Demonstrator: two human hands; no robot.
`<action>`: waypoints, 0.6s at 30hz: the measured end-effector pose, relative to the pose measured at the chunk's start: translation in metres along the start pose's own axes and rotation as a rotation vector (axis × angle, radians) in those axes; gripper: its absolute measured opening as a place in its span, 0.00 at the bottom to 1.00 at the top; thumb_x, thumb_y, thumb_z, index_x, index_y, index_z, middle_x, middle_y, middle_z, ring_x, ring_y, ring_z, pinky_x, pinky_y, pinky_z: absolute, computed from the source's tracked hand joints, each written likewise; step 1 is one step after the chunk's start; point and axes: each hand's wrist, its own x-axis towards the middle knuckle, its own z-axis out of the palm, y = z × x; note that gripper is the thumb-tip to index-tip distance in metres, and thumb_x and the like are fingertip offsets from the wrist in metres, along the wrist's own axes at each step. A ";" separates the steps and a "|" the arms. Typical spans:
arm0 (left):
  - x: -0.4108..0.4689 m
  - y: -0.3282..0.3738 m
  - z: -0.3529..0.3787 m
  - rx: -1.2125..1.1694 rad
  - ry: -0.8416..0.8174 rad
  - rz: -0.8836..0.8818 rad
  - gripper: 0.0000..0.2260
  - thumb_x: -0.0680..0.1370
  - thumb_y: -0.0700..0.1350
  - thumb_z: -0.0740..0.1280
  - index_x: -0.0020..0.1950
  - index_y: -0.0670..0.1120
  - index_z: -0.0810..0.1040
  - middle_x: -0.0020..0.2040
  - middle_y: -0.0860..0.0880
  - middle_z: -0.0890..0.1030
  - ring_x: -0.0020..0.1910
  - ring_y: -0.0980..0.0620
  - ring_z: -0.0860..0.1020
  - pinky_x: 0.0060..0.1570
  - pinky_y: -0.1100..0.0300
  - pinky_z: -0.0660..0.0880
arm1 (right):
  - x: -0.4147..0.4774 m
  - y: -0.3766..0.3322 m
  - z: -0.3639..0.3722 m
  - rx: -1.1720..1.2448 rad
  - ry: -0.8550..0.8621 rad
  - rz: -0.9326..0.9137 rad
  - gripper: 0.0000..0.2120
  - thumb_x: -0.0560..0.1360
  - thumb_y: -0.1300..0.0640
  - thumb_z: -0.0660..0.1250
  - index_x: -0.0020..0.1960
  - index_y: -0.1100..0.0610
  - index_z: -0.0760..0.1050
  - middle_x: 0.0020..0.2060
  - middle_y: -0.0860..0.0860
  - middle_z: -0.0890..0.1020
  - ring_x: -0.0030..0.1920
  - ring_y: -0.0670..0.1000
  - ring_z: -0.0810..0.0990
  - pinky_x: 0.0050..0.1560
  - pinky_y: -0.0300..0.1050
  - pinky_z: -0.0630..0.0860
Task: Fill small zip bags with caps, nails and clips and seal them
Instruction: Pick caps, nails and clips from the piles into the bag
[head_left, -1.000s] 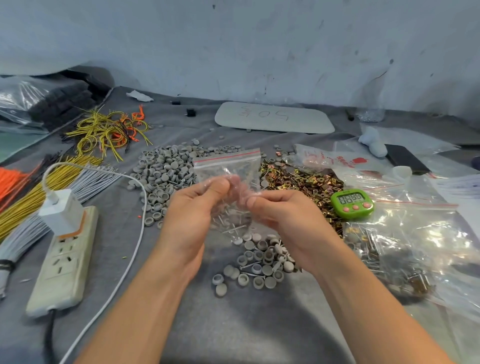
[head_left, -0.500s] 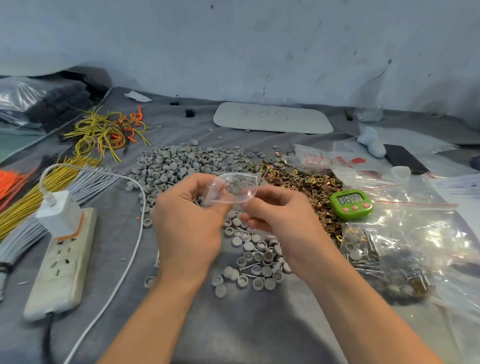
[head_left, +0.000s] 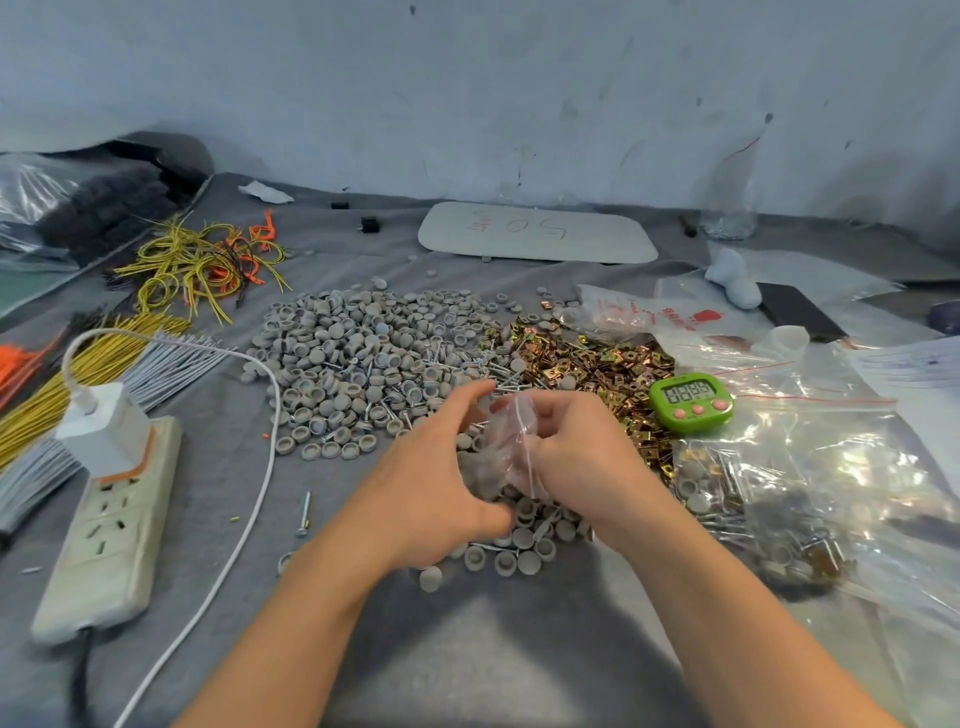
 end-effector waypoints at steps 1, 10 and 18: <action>0.001 -0.001 0.001 0.008 -0.038 0.000 0.47 0.58 0.55 0.75 0.72 0.75 0.57 0.59 0.69 0.75 0.51 0.67 0.78 0.45 0.71 0.74 | -0.001 -0.001 -0.002 0.030 -0.026 -0.002 0.17 0.75 0.69 0.68 0.48 0.49 0.86 0.39 0.50 0.89 0.40 0.54 0.89 0.43 0.55 0.87; 0.005 0.009 0.014 0.025 0.078 0.060 0.27 0.64 0.57 0.80 0.58 0.65 0.71 0.47 0.63 0.81 0.43 0.65 0.79 0.37 0.69 0.71 | -0.001 0.007 -0.012 0.195 -0.113 0.048 0.42 0.62 0.56 0.85 0.73 0.44 0.73 0.55 0.48 0.87 0.52 0.48 0.87 0.55 0.49 0.84; 0.012 0.000 0.000 0.233 0.527 -0.028 0.22 0.73 0.35 0.75 0.38 0.57 0.66 0.36 0.58 0.73 0.36 0.62 0.68 0.33 0.63 0.61 | 0.007 0.024 -0.044 -0.291 0.381 -0.076 0.18 0.78 0.62 0.71 0.61 0.43 0.82 0.50 0.38 0.85 0.43 0.38 0.82 0.50 0.41 0.81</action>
